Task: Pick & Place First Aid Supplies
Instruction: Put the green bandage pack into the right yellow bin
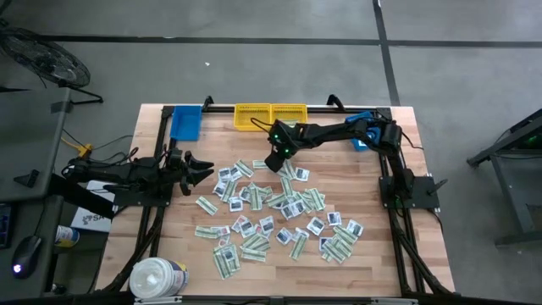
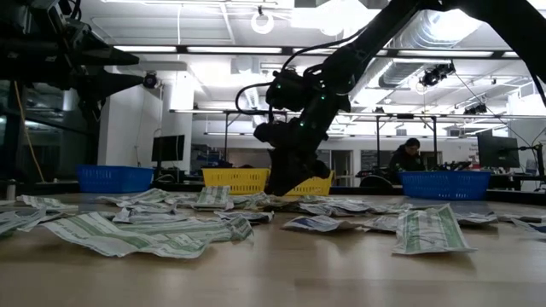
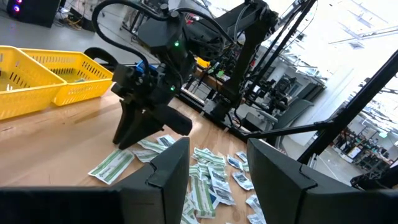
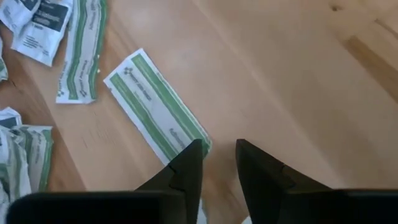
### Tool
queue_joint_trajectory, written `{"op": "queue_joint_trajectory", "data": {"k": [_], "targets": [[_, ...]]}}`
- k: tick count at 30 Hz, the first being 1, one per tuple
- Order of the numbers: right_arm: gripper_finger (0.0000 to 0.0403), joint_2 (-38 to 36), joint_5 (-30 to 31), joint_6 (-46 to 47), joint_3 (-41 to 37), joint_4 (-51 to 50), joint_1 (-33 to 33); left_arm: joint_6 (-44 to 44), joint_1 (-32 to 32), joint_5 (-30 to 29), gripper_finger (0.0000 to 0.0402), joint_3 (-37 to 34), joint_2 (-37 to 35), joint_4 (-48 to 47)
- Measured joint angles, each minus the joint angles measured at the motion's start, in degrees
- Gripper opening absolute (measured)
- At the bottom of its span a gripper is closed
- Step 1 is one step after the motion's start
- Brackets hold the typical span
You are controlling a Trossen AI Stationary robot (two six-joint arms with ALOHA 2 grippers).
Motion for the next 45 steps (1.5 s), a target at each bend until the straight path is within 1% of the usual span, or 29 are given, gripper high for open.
{"op": "queue_joint_trajectory", "data": {"k": [9,14,22,29,32,38,41,45], "targets": [[0.0039,0.0,0.1,-1.9,0.0,-0.4,1.3,0.0,0.0,0.0,0.0161,0.0,0.0,0.0],[0.0004,0.0,0.1,-3.6,0.0,-0.3,1.2,0.0,0.0,0.0,0.0161,0.0,0.0,0.0],[0.0001,0.0,0.9,-5.5,0.3,-0.2,1.1,0.0,0.0,0.0,0.0161,0.0,0.0,0.0],[0.0000,0.0,3.6,-8.8,4.4,-1.8,1.1,0.0,0.0,0.0,0.0161,0.0,0.0,0.0],[0.0000,0.0,5.8,-10.9,7.4,-4.6,1.1,0.0,0.0,0.0,0.0161,0.0,0.0,0.0],[0.0000,-0.4,13.3,-16.0,13.8,-11.0,1.1,0.0,0.0,0.0,0.0161,0.0,0.0,0.0],[0.0000,-2.6,17.6,-17.9,14.8,-11.5,0.8,0.0,0.0,0.0,0.0161,0.0,0.0,0.0],[0.0000,-7.1,22.2,-18.9,13.7,-11.6,-0.7,0.0,0.0,0.0,0.0161,0.0,0.0,0.0]]}}
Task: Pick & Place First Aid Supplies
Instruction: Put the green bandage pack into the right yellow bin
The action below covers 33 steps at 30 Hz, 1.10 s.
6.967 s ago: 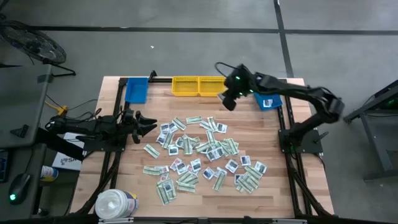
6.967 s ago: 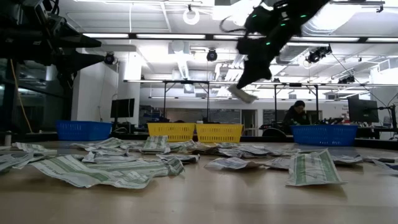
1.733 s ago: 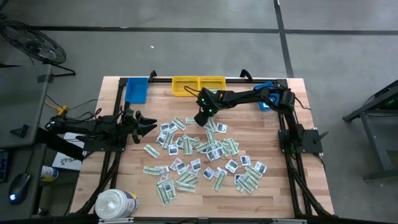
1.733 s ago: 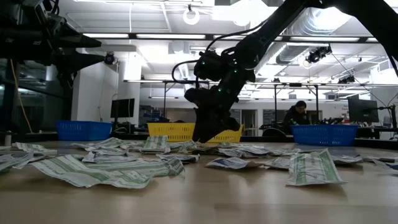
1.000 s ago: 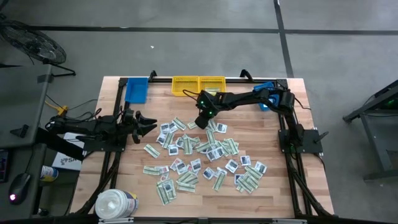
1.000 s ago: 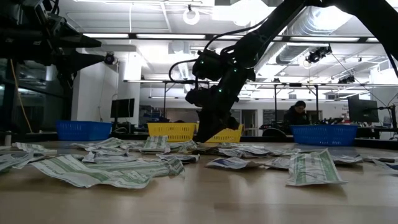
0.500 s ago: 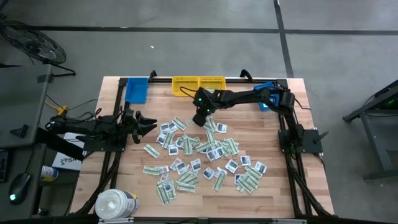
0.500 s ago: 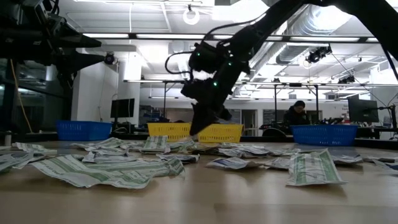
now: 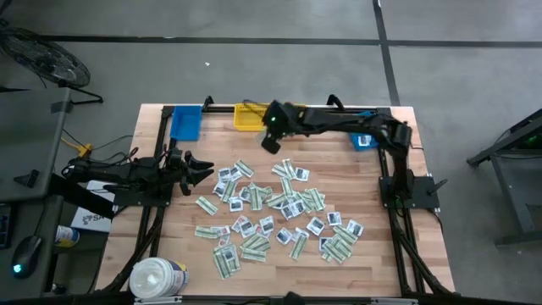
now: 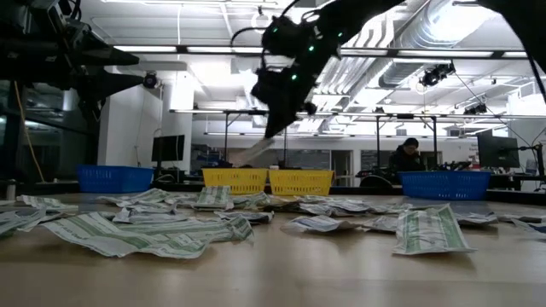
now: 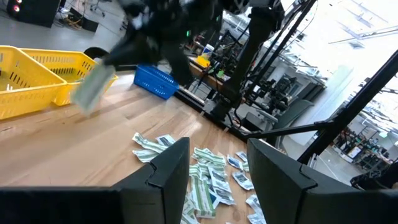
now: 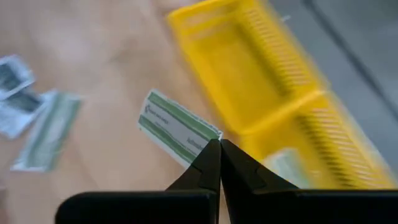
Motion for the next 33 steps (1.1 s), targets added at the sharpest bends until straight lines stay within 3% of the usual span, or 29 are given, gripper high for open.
{"op": "queue_joint_trajectory", "data": {"k": [8,18,33], "targets": [[0.0000,-8.5,7.0,-0.5,-10.3,7.2,-3.8,0.0,0.0,0.0,0.0161,0.0,0.0,0.0],[0.0000,-12.6,4.3,-3.2,-27.0,27.2,-9.6,0.0,0.0,0.0,0.0161,0.0,0.0,0.0],[0.0000,-12.5,-1.2,-3.0,-35.9,35.9,-12.1,0.0,0.0,0.0,0.0161,0.0,0.0,0.0]]}}
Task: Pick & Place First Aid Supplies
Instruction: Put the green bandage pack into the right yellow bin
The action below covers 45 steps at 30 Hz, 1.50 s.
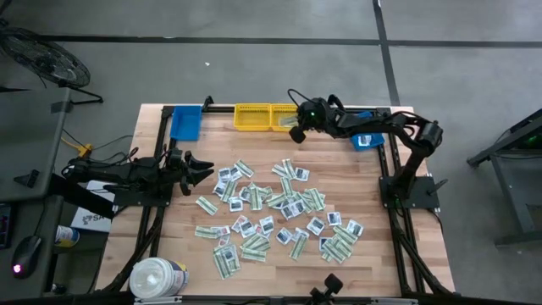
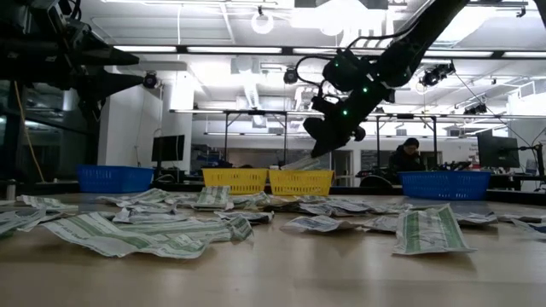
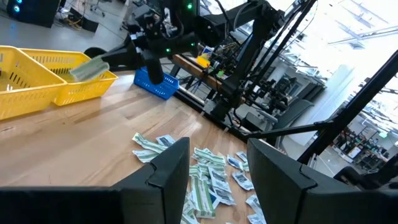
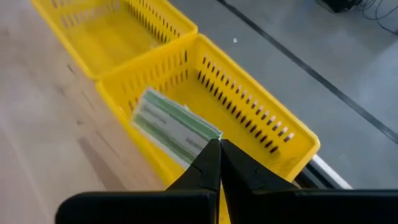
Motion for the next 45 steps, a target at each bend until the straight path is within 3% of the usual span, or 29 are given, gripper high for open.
{"op": "queue_joint_trajectory", "data": {"k": [14,25,37,45], "targets": [[0.0005,0.0,-2.9,-0.1,0.1,-1.8,0.0,0.0,0.0,0.0,0.0161,0.0,0.0,0.0],[0.0076,0.0,-3.7,1.4,0.1,-3.6,0.0,0.0,0.0,0.0,0.0161,0.0,0.0,0.0],[0.0099,-2.5,-16.3,9.9,0.3,-7.9,0.9,0.0,0.0,0.0,0.0161,0.0,0.0,0.0],[0.0099,-1.6,-20.5,13.0,0.3,-17.4,4.5,0.0,0.0,0.0,0.0161,0.0,0.0,-0.4]]}}
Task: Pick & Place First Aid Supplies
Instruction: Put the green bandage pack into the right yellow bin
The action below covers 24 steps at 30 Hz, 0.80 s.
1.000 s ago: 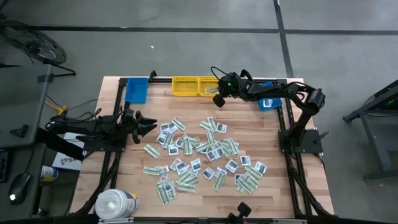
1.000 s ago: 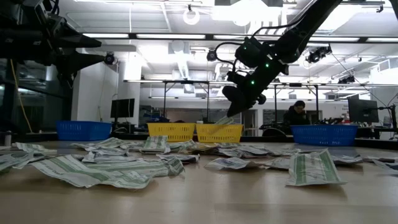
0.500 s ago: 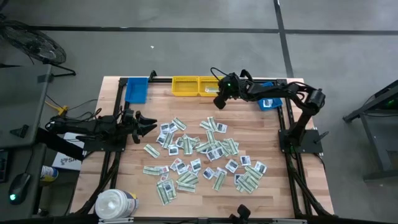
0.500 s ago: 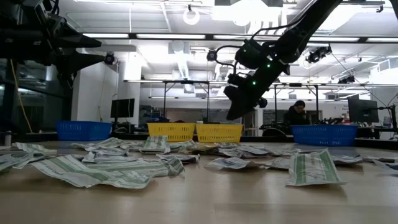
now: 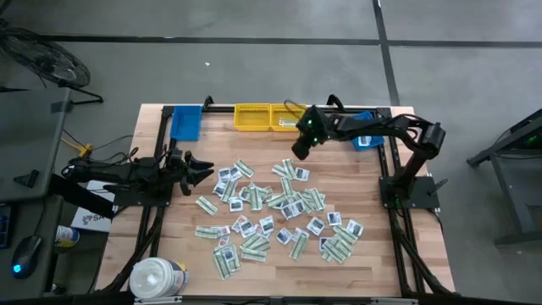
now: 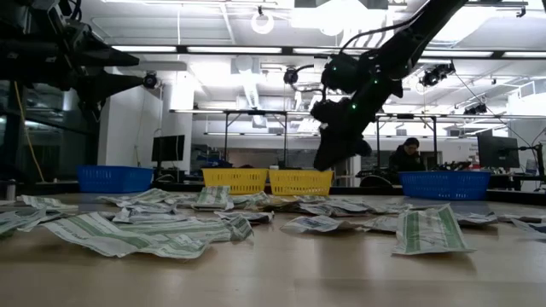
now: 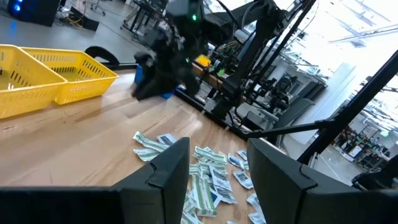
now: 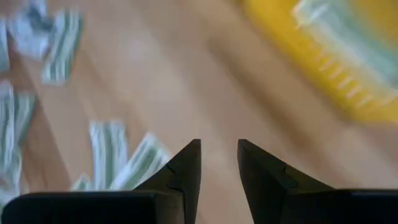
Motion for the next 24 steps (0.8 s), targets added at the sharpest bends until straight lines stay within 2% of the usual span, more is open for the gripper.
{"op": "queue_joint_trajectory", "data": {"k": [8,17,24], "targets": [[0.0099,0.6,3.8,6.2,-0.1,-0.8,4.2,0.0,0.0,0.0,0.0161,0.0,0.0,-0.1],[0.0100,3.9,2.8,12.2,-0.1,-0.5,5.1,0.0,0.0,0.0,0.0161,0.0,0.0,-0.2],[0.0145,4.0,1.9,12.2,-0.1,2.1,4.9,0.0,0.0,0.0,0.0161,0.0,0.0,-0.3]]}}
